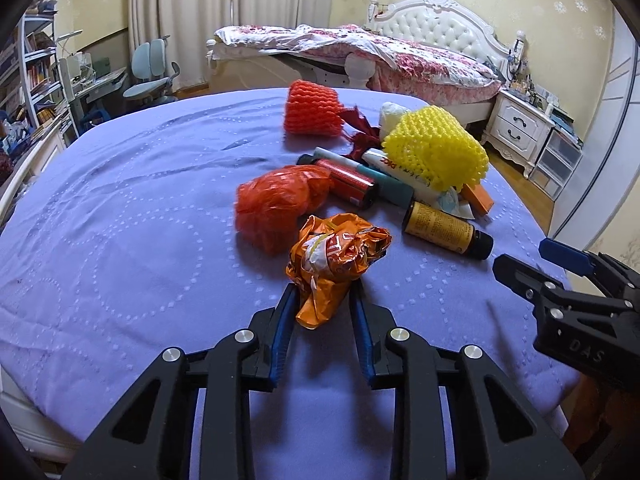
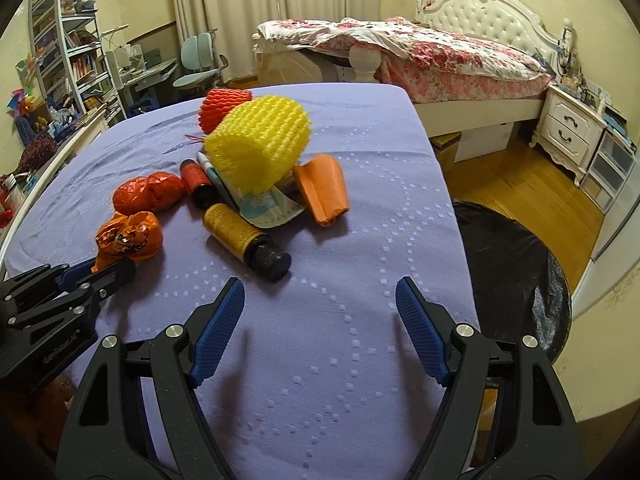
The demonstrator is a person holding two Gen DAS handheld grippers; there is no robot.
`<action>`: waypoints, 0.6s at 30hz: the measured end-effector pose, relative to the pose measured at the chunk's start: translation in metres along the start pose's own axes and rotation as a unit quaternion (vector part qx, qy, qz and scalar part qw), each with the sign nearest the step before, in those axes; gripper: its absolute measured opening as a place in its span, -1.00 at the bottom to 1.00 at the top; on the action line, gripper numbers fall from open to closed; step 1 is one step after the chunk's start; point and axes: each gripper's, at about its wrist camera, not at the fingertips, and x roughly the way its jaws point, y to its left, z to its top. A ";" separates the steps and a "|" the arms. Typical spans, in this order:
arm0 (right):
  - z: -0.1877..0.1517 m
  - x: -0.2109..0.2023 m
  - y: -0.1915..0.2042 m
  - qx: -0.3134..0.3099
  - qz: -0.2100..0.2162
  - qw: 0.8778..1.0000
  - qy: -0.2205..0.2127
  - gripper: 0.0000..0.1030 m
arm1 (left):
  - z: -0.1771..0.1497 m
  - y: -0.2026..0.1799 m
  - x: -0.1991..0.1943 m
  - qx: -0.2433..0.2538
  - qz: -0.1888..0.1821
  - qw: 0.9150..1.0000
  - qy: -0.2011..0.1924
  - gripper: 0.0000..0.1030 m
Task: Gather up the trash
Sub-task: 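Grasp the gold-and-black cylinder with the right gripper while the left holds the wrapper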
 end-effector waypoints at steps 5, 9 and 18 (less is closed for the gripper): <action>0.005 0.005 0.011 -0.016 0.017 1.000 0.002 0.32 | -0.004 0.018 -0.009 -0.013 0.014 1.000 -0.004 -0.43; 0.009 0.011 0.020 -0.027 0.021 0.999 0.003 0.31 | -0.006 0.029 -0.014 -0.020 0.028 0.999 -0.009 -0.43; 0.005 0.012 0.048 -0.062 0.071 0.995 0.019 0.30 | -0.006 0.060 -0.011 -0.056 0.048 0.997 -0.007 -0.43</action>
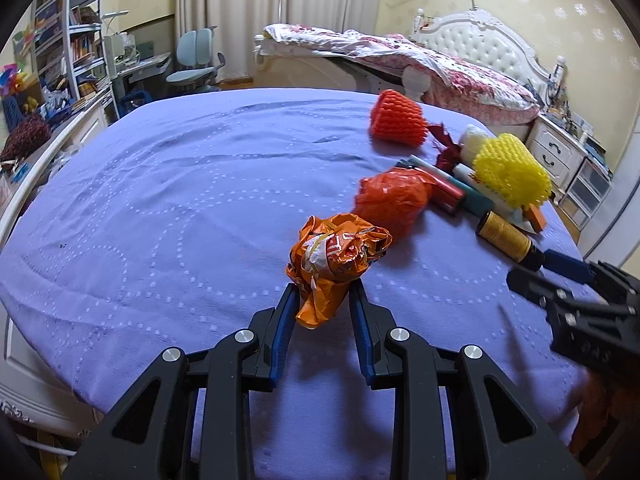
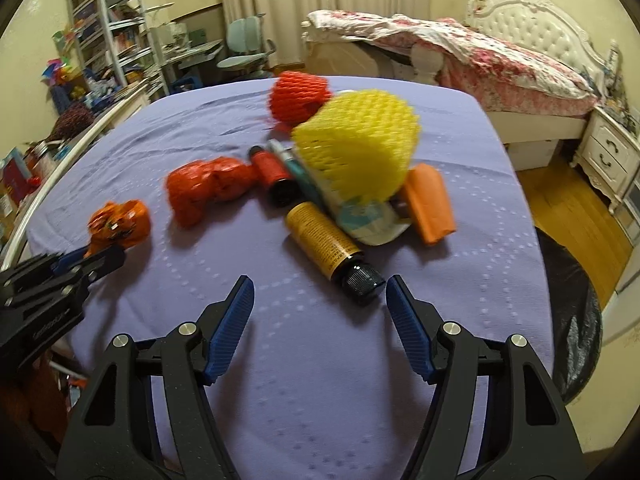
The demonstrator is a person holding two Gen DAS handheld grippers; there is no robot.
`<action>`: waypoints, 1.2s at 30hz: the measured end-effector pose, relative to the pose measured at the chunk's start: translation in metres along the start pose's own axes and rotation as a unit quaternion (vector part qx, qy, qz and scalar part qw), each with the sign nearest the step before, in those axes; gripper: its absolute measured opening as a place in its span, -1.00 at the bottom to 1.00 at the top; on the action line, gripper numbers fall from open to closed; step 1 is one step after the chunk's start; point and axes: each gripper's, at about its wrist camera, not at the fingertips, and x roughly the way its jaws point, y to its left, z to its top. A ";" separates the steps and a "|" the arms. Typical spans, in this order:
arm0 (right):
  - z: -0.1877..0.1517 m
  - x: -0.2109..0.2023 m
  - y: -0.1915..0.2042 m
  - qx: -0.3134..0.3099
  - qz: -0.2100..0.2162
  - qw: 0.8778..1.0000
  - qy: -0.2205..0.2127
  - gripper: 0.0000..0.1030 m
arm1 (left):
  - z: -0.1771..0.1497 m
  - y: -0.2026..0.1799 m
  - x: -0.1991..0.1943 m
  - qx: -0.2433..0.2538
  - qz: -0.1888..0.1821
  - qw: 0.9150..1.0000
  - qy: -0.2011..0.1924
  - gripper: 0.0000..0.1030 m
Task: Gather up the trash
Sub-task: 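Grasp the gold-and-black cylinder with the right gripper while the left holds the wrapper, then carry the cylinder in the right gripper and wrapper in the left over the bin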
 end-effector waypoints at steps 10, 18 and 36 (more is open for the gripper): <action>0.005 0.001 -0.001 0.010 0.007 1.000 0.002 0.08 | 0.005 0.012 0.008 -0.018 0.008 1.000 -0.002 -0.43; 0.013 0.016 0.012 -0.002 0.025 1.000 0.018 -0.18 | 0.006 0.019 0.010 -0.024 0.012 1.000 -0.001 -0.43; 0.017 0.018 0.022 -0.017 0.011 1.000 0.013 -0.54 | 0.004 0.010 -0.001 -0.023 0.000 1.000 -0.012 -0.43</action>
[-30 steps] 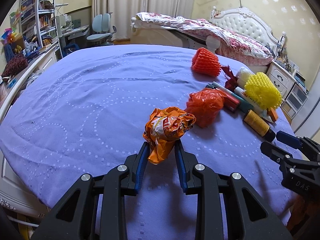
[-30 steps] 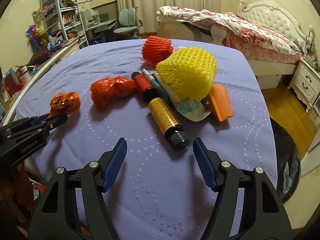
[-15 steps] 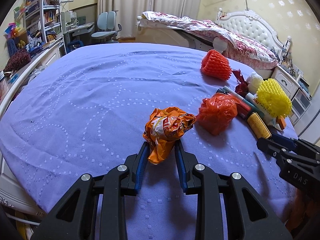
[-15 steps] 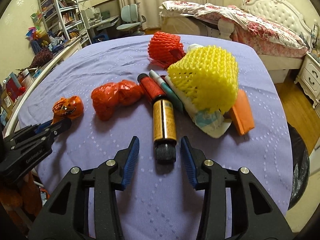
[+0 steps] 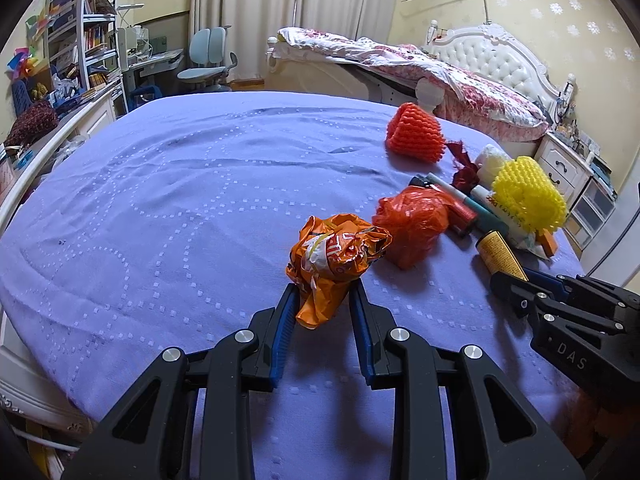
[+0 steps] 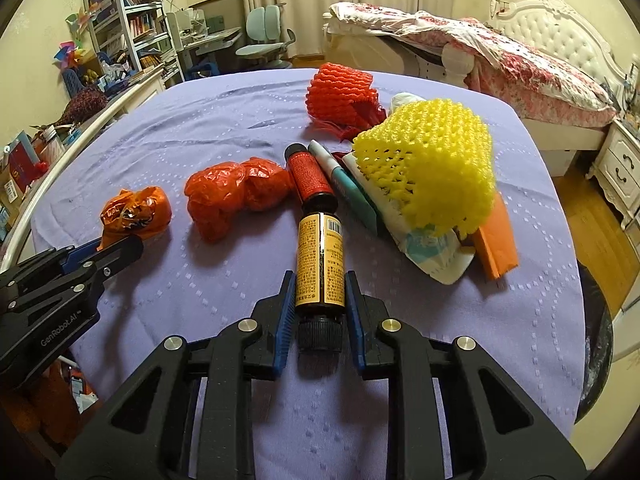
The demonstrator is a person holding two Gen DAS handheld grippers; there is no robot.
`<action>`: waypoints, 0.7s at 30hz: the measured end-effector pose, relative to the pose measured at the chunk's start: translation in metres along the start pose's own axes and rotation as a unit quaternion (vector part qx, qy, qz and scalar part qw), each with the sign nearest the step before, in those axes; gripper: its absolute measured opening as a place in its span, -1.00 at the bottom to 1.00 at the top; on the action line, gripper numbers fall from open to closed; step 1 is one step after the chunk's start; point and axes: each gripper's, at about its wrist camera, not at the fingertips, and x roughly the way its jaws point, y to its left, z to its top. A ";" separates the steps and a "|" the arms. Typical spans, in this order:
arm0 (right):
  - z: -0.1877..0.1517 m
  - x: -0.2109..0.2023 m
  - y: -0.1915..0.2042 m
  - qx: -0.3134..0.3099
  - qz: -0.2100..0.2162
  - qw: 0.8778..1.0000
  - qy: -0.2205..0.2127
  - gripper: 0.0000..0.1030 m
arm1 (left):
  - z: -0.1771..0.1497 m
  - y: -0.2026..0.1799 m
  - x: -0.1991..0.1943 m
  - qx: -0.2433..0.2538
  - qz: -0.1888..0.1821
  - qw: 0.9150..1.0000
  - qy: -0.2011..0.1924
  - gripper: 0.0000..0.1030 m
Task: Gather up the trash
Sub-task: 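Carry the cylinder in the right gripper and wrapper in the left over the bin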
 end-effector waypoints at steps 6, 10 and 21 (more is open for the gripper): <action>-0.005 -0.027 -0.010 0.010 -0.003 1.000 -0.026 -0.55 | 0.003 -0.016 -0.015 0.010 -0.015 1.000 -0.018 -0.43; -0.009 -0.048 -0.023 0.023 -0.014 0.999 -0.047 -0.55 | 0.007 -0.031 -0.026 0.020 -0.031 0.999 -0.031 -0.43; -0.024 -0.092 -0.091 0.088 -0.088 0.988 -0.094 -0.55 | 0.019 -0.094 -0.031 0.055 -0.097 0.993 -0.042 -0.43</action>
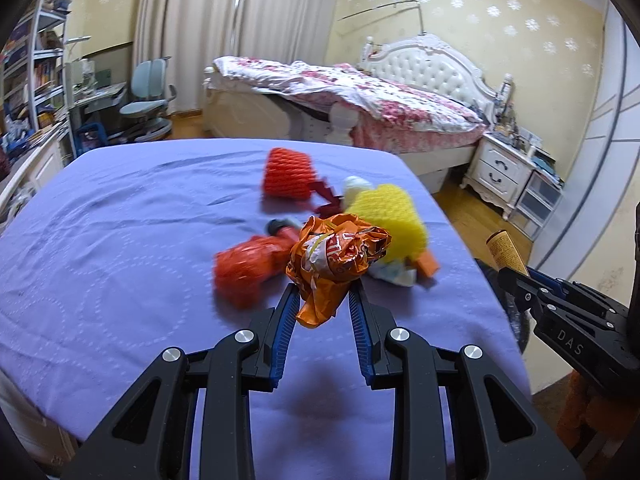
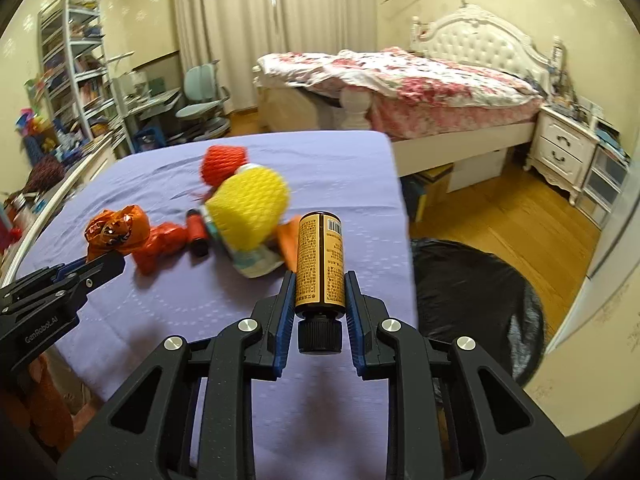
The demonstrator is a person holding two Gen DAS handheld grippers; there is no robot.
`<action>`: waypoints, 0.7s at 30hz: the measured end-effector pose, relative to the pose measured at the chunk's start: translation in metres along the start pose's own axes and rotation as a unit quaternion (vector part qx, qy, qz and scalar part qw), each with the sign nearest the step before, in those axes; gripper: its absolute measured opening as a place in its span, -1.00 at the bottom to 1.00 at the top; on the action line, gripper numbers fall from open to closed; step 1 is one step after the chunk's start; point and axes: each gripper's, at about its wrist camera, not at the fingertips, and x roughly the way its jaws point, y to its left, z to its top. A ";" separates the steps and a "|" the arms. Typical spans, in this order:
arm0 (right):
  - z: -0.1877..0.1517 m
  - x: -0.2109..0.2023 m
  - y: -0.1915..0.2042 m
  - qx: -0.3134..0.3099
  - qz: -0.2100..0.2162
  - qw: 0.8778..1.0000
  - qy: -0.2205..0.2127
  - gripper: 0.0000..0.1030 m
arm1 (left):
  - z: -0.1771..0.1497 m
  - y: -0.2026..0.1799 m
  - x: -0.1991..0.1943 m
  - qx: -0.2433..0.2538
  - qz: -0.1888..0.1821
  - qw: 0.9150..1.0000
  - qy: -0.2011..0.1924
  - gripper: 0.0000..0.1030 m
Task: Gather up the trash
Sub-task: 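Carry the cylinder in the right gripper and wrapper in the left over the bin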
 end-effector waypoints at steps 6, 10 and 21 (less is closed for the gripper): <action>-0.003 0.000 -0.041 0.037 -0.035 0.999 -0.006 -0.55 | 0.014 -0.048 0.015 0.030 -0.041 0.999 -0.008 -0.43; -0.004 0.006 -0.065 0.056 -0.058 0.997 -0.006 -0.55 | 0.018 -0.076 0.030 0.045 -0.063 0.997 -0.003 -0.43; -0.015 0.028 -0.120 0.104 -0.092 0.990 0.009 -0.54 | 0.018 -0.138 0.083 0.083 -0.087 0.992 0.031 -0.43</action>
